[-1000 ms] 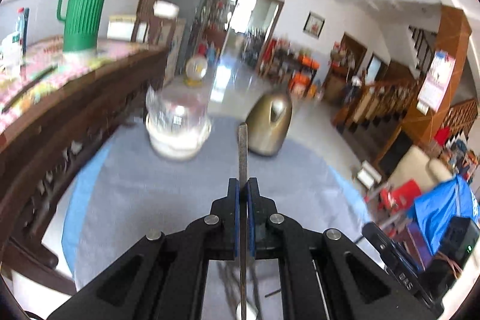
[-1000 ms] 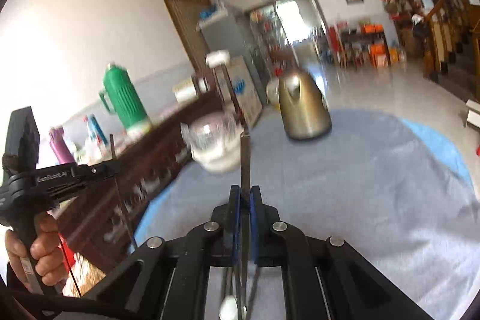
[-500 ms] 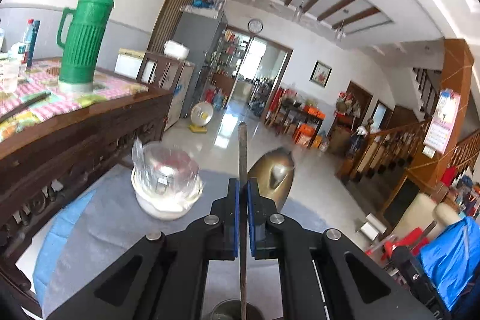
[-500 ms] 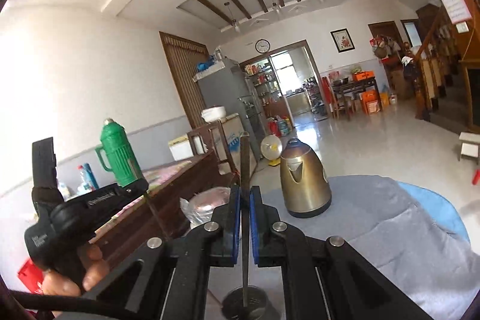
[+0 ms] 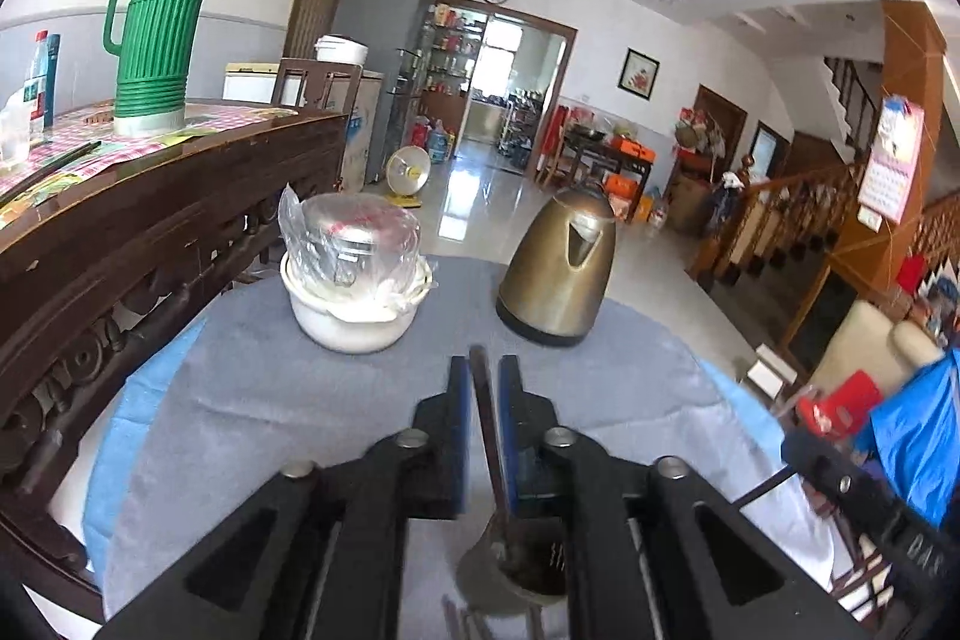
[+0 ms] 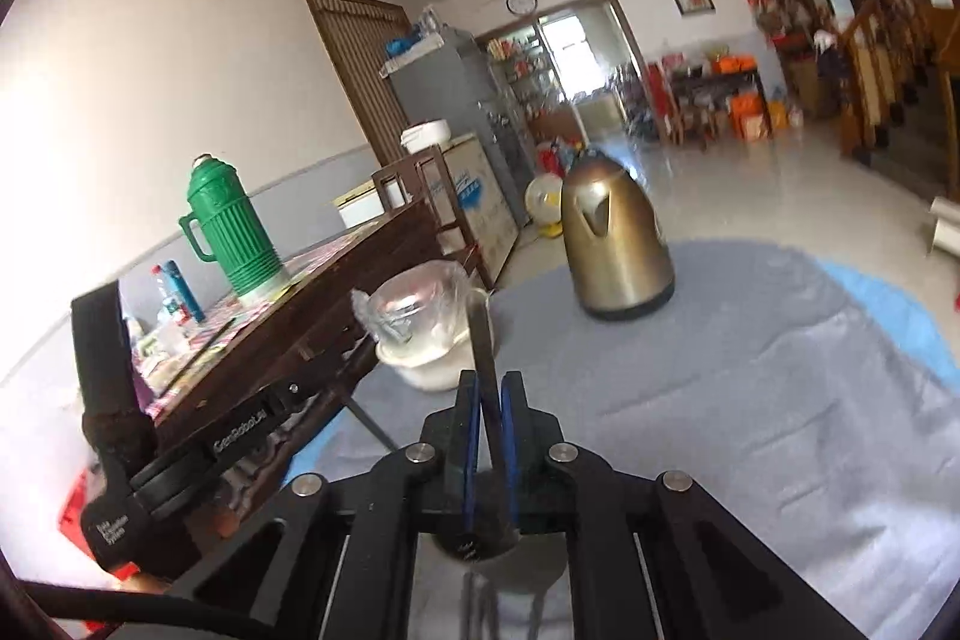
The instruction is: Organize utensils
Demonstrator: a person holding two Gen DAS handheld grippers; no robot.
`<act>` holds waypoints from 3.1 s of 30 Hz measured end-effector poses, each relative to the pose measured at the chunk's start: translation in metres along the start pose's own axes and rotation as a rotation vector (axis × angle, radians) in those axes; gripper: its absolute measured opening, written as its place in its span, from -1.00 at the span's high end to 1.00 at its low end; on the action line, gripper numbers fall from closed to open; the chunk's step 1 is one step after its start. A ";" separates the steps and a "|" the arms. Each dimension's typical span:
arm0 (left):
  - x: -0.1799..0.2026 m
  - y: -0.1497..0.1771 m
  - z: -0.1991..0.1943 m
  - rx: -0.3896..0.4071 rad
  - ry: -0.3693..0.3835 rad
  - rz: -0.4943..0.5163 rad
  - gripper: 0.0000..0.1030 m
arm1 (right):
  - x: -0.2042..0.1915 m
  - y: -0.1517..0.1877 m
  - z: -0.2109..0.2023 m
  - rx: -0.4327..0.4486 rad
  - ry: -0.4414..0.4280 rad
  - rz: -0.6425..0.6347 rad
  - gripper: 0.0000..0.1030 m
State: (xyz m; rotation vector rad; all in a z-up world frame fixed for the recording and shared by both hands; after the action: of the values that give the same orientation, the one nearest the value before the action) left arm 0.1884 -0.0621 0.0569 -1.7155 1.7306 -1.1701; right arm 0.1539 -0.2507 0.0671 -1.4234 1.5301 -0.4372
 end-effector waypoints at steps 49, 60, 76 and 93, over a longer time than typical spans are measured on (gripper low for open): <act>-0.043 0.202 -0.031 -0.460 -0.164 0.108 -0.05 | 0.038 0.226 0.017 -0.562 0.047 -0.081 0.58; -0.006 0.208 -0.015 -0.549 -0.024 0.097 -0.15 | 0.085 0.197 -0.007 -0.436 0.010 0.135 0.54; 0.017 0.219 0.023 -0.607 0.046 0.065 0.30 | 0.095 0.186 -0.013 -0.397 -0.027 0.151 0.54; -0.042 0.182 -0.018 -0.522 0.031 0.030 0.33 | 0.033 0.202 0.031 -0.573 -0.077 -0.118 0.52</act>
State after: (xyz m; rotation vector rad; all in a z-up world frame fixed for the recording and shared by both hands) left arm 0.0726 -0.0396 -0.0897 -1.9485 2.2125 -0.7721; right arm 0.0708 -0.2184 -0.1199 -1.9506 1.5819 -0.0002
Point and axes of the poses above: each gripper's, at about its wrist camera, not at the fingertips, and z roughly the way its jaws point, x to its right, y to its underside, the point moved 5 cm from there along z, roughly the way its jaws point, and after that the axes turned 6 degrees about -x, right-handed, at the moved point
